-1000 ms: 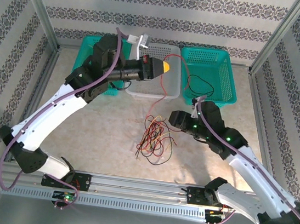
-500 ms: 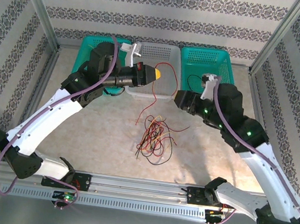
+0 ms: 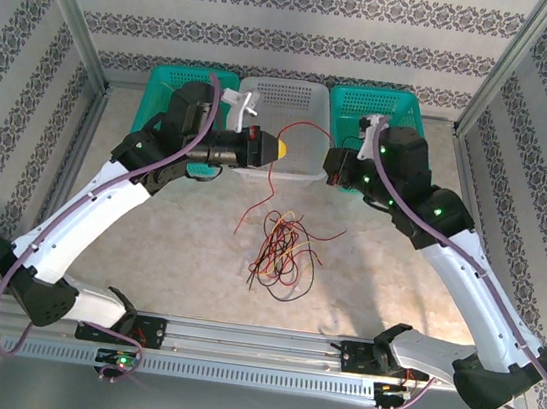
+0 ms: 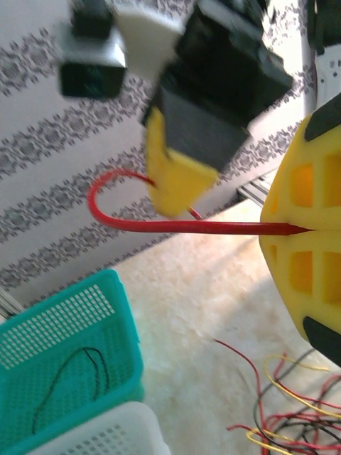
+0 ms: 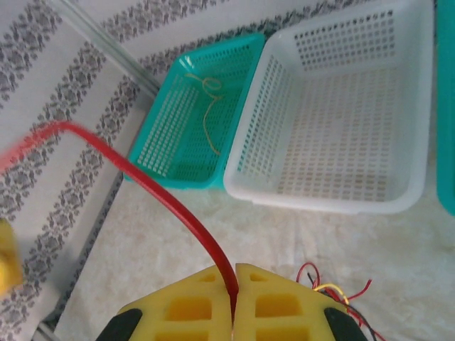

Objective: Untangle the cables

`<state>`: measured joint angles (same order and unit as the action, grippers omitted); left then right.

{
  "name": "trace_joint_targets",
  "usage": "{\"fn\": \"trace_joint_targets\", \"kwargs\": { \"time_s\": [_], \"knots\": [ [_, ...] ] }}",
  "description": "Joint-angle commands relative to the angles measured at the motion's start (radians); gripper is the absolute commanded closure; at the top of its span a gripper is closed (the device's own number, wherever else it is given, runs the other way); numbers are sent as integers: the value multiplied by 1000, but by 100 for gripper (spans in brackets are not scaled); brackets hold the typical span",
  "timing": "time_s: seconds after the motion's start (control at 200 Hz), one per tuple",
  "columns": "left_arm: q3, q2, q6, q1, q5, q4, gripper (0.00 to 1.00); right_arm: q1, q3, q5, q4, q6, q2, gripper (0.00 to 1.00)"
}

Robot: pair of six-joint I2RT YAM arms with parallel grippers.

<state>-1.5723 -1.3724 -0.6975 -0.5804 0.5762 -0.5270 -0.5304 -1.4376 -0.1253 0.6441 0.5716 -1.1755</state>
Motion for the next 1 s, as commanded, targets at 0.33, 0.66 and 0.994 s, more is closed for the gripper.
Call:
{"fn": "trace_joint_targets", "kwargs": {
  "time_s": [0.33, 0.66, 0.994],
  "knots": [
    [-179, -246, 267, -54, 99, -281, 100, 44, -173, -51, -13, -39, -113, 100],
    [-563, -456, 255, 93, -44, -317, 100, 158, -203, -76, 18, 10, -137, 65],
    [-916, -777, 18, 235, -42, -88, 100, 224, -13, -90, 32, 20, -10, 54]
  ]
}}
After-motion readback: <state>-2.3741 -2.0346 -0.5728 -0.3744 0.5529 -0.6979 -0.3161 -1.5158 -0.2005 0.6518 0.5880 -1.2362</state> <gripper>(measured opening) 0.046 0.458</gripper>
